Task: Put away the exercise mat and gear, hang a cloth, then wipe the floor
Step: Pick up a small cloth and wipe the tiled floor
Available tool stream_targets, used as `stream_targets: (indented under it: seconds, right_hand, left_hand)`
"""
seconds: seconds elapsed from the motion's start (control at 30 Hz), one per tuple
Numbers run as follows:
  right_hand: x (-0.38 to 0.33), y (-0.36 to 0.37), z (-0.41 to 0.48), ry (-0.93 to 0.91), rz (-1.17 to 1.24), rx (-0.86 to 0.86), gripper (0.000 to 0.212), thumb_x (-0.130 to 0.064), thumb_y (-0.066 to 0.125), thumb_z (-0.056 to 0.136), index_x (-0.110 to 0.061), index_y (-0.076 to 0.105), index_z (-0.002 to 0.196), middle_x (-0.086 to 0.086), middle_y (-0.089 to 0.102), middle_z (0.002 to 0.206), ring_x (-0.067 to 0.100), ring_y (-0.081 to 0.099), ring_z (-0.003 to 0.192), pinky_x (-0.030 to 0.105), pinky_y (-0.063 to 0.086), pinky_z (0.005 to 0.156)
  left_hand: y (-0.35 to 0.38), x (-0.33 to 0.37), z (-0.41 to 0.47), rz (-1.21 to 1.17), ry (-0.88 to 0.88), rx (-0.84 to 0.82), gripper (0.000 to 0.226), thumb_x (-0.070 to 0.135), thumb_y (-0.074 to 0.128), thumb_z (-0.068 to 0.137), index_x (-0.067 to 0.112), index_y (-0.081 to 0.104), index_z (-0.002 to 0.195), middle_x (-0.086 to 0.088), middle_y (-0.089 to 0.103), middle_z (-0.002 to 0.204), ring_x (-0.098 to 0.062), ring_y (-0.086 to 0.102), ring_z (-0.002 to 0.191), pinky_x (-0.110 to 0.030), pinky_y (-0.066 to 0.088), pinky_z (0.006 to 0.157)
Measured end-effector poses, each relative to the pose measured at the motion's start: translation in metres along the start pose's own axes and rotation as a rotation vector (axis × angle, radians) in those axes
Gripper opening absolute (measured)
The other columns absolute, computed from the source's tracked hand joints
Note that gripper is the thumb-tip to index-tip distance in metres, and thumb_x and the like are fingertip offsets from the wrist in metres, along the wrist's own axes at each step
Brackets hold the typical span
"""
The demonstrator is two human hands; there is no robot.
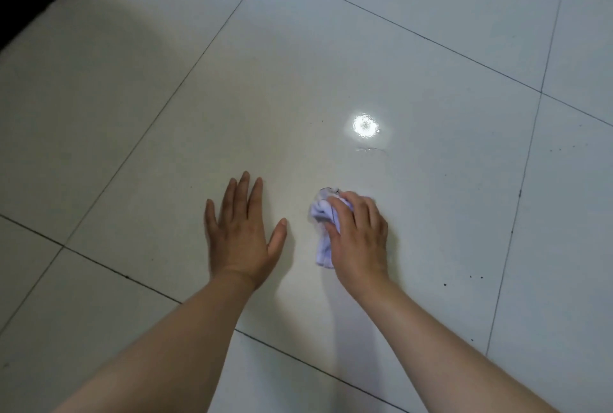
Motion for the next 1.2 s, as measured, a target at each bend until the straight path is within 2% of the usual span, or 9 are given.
stream_targets:
  seconds: [0.13, 0.3, 0.43, 0.6, 0.73, 0.83, 0.9, 1.1, 1.2]
  right_hand:
    - [0.012, -0.002, -0.004, -0.025, 0.034, -0.013, 0.036, -0.035, 0.039, 0.087, -0.022, 0.056, 0.116, 0.001, 0.056, 0.122, 0.022, 0.047, 0.113, 0.037, 0.048, 0.086]
    - [0.015, 0.003, 0.032, 0.103, 0.1, 0.039, 0.042, -0.036, 0.039, 0.085, -0.016, 0.055, 0.118, 0.005, 0.054, 0.125, 0.026, 0.047, 0.115, 0.038, 0.042, 0.093]
    - [0.008, 0.01, 0.071, 0.206, 0.128, 0.07, 0.038, -0.03, 0.053, 0.084, -0.012, 0.058, 0.117, 0.008, 0.056, 0.125, 0.031, 0.05, 0.114, 0.041, 0.04, 0.094]
    - [-0.007, 0.005, 0.048, -0.151, 0.207, -0.111, 0.042, -0.038, 0.039, 0.087, -0.017, 0.058, 0.119, 0.003, 0.054, 0.127, 0.026, 0.048, 0.118, 0.038, 0.04, 0.097]
    - [0.011, 0.01, 0.054, -0.077, 0.173, -0.078, 0.044, -0.04, 0.043, 0.088, -0.016, 0.055, 0.123, 0.005, 0.052, 0.13, 0.026, 0.045, 0.121, 0.038, 0.038, 0.1]
    - [-0.006, 0.02, 0.092, 0.012, 0.165, -0.054, 0.041, -0.031, 0.056, 0.088, -0.011, 0.053, 0.124, 0.01, 0.049, 0.132, 0.032, 0.041, 0.122, 0.041, 0.033, 0.103]
    - [-0.026, 0.028, 0.114, -0.001, 0.198, -0.086, 0.04, -0.029, 0.056, 0.088, -0.011, 0.053, 0.124, 0.01, 0.048, 0.133, 0.032, 0.039, 0.123, 0.041, 0.03, 0.105]
    - [-0.061, 0.02, 0.082, -0.303, 0.314, -0.12, 0.038, -0.029, 0.046, 0.086, -0.012, 0.059, 0.117, 0.009, 0.056, 0.122, 0.031, 0.05, 0.111, 0.041, 0.043, 0.091]
    - [-0.053, 0.016, 0.056, -0.413, 0.296, -0.128, 0.032, -0.024, 0.056, 0.085, -0.014, 0.059, 0.116, 0.005, 0.057, 0.119, 0.028, 0.051, 0.109, 0.038, 0.045, 0.085]
  left_hand:
    - [0.0, 0.001, 0.0, 0.0, 0.01, 0.009, 0.076, 0.06, 0.016, 0.084, 0.02, 0.015, 0.149, 0.0, 0.008, 0.158, -0.019, 0.006, 0.145, -0.047, 0.003, 0.114]
    - [0.001, 0.0, -0.001, 0.011, 0.009, 0.023, 0.076, 0.06, 0.016, 0.084, 0.02, 0.014, 0.149, 0.0, 0.007, 0.159, -0.018, 0.005, 0.145, -0.046, 0.0, 0.114]
    - [0.0, -0.001, 0.0, 0.016, 0.001, 0.032, 0.075, 0.06, 0.019, 0.083, 0.022, 0.014, 0.148, 0.001, 0.008, 0.158, -0.017, 0.005, 0.145, -0.044, -0.002, 0.114]
    - [-0.001, 0.001, 0.0, 0.018, -0.006, 0.015, 0.074, 0.059, 0.022, 0.084, 0.021, 0.019, 0.147, -0.001, 0.013, 0.158, -0.019, 0.012, 0.144, -0.045, 0.003, 0.114]
    - [-0.001, 0.0, 0.001, 0.018, -0.011, 0.007, 0.075, 0.059, 0.021, 0.083, 0.022, 0.017, 0.148, 0.0, 0.011, 0.158, -0.018, 0.009, 0.145, -0.043, -0.001, 0.114]
    - [-0.003, -0.001, 0.0, -0.025, 0.006, 0.021, 0.077, 0.06, 0.027, 0.08, 0.023, 0.019, 0.147, 0.0, 0.014, 0.157, -0.017, 0.008, 0.144, -0.041, -0.002, 0.114]
    - [-0.003, -0.002, 0.0, -0.058, 0.019, 0.032, 0.081, 0.061, 0.032, 0.076, 0.022, 0.022, 0.145, -0.001, 0.018, 0.155, -0.017, 0.009, 0.144, -0.04, -0.003, 0.115]
    - [-0.013, -0.012, 0.0, -0.297, -0.036, 0.164, 0.071, 0.039, 0.039, 0.075, 0.003, 0.035, 0.136, -0.017, 0.036, 0.138, -0.031, 0.032, 0.13, -0.046, 0.028, 0.111]
    - [-0.008, -0.011, -0.001, -0.142, -0.029, 0.142, 0.068, 0.036, 0.029, 0.083, 0.003, 0.03, 0.141, -0.016, 0.034, 0.147, -0.027, 0.027, 0.137, -0.042, 0.013, 0.115]
Point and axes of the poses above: each hand's wrist, its own z-axis towards the middle knuckle, its own y-axis out of the palm, x = y × z, the point moved 6 cm from there along z, towards the middle knuckle
